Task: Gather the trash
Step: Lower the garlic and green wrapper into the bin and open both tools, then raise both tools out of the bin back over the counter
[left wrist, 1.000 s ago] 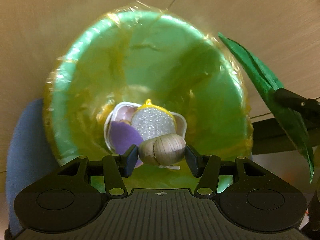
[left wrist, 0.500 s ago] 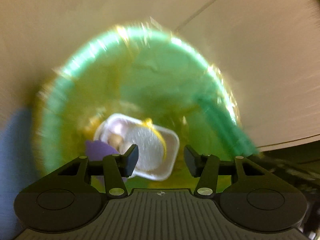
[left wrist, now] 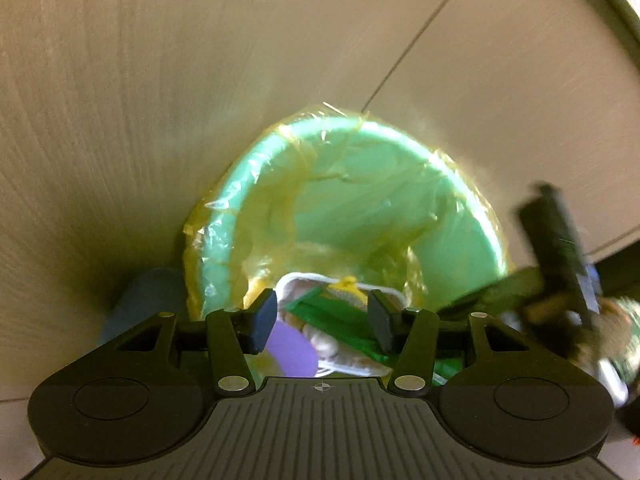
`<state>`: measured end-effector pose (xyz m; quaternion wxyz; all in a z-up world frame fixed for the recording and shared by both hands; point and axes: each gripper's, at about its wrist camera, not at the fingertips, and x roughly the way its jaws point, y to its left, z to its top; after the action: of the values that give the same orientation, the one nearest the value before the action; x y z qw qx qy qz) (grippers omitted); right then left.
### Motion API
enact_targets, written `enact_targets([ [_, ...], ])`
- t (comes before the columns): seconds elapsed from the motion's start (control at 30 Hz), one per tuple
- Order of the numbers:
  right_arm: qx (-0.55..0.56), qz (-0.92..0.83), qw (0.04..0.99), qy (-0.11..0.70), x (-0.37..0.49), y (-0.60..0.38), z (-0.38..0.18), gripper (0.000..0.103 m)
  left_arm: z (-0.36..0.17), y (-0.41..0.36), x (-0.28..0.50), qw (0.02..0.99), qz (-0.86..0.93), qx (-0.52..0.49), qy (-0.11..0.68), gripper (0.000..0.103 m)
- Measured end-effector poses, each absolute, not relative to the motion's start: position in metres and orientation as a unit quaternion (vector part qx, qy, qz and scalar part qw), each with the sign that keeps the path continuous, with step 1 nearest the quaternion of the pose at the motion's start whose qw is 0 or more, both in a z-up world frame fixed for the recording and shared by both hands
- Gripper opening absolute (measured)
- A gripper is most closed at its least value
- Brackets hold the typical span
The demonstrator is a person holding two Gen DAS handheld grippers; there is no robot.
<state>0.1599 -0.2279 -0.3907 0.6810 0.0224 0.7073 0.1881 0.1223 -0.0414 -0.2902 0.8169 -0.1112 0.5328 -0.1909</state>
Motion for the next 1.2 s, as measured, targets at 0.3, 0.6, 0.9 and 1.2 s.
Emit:
enact_targets([
  [0.3, -0.026, 0.115, 0.678, 0.725, 0.178, -0.23, -0.435, 0.02, -0.291, -0.039, 0.121, 0.816, -0.193, -0.113, 0.532, 0.055],
  [0.6, 0.0, 0.089, 0.716, 0.692, 0.173, -0.262, -0.398, 0.037, -0.291, -0.044, 0.119, 0.817, -0.194, -0.109, 0.531, 0.055],
  [0.9, -0.006, 0.082, 0.811, 0.579, 0.13, -0.276, -0.281, 0.037, -0.24, -0.057, 0.112, 0.843, -0.243, -0.11, 0.467, 0.055],
  [1.2, 0.007, 0.061, 0.923, 0.38, 0.094, -0.298, -0.092, 0.055, -0.074, -0.056, 0.097, 0.902, -0.309, -0.099, 0.285, 0.055],
])
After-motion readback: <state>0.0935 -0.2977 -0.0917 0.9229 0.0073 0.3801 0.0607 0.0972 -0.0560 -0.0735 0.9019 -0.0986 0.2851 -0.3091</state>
